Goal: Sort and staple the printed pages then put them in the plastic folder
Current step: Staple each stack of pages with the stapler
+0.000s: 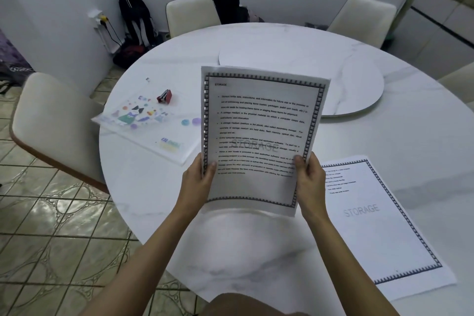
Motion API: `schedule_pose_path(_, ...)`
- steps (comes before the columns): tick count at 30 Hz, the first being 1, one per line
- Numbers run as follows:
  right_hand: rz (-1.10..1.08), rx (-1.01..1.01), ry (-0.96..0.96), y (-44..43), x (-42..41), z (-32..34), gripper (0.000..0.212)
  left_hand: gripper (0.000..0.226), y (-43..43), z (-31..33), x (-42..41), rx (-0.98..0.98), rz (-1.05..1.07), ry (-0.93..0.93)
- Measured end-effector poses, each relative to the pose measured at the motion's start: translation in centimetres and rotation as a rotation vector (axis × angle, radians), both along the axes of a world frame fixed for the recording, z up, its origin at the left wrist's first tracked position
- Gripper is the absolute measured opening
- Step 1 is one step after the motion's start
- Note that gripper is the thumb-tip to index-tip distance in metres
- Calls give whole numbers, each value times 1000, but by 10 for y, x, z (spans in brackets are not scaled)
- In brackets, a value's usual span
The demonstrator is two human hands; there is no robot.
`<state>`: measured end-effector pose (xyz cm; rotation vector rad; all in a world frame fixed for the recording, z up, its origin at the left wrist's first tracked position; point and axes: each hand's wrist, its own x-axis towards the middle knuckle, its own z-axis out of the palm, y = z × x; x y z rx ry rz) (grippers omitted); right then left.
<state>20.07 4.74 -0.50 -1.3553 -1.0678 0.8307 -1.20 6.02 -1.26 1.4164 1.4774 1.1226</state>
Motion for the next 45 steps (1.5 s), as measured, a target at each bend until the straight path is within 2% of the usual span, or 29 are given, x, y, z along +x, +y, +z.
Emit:
schedule_pose_path(6, 14, -21, -34, -9, 6, -4, 14, 12, -6, 13, -10, 49, -7, -54)
schedule_pose_path(14, 118, -88, -65, -25, 15, -11, 12, 10, 2, 50, -7, 169, 165, -234)
schedule_pose_path(19, 170, -135, -56, -32, 17, -15, 12, 7, 4, 66, -7, 174, 243, -248)
schedule_pose_path(21, 173, -139, -42, -36, 16, -16, 21, 8, 2, 70, -8, 161, 256, -233)
schedule_pose_path(24, 191, -146, -43, -40, 17, -19, 63, 9, 0, 72, -8, 133, 278, -199)
schedule_pose_path(25, 204, -148, -39, -41, 18, -20, 67, 9, -1, 73, -8, 123, 289, -197)
schedule_pose_path(29, 265, -162, 3, -42, 20, -22, 26, 10, -6, 73, -6, 78, 349, -243)
schedule_pose_path(32, 300, -155, -9, -42, 26, -28, 39, 8, -9, 70, -6, 81, 378, -260)
schedule_pose_path(36, 316, -197, -16, -41, 28, -30, 14, 11, -10, 65, -8, 100, 400, -305)
schedule_pose_path(39, 309, -208, -15, -40, 26, -33, 19, 10, -7, 60, -8, 94, 413, -325)
schedule_pose_path(42, 293, -227, -34, -35, 23, -36, 64, 8, 2, 55, -14, 55, 421, -365)
schedule_pose_path(43, 292, -235, -39, -34, 21, -37, 66, 7, 6, 52, -17, 38, 415, -374)
schedule_pose_path(45, 284, -267, -36, -29, 15, -38, 42, 7, 16, 47, -26, 11, 401, -367)
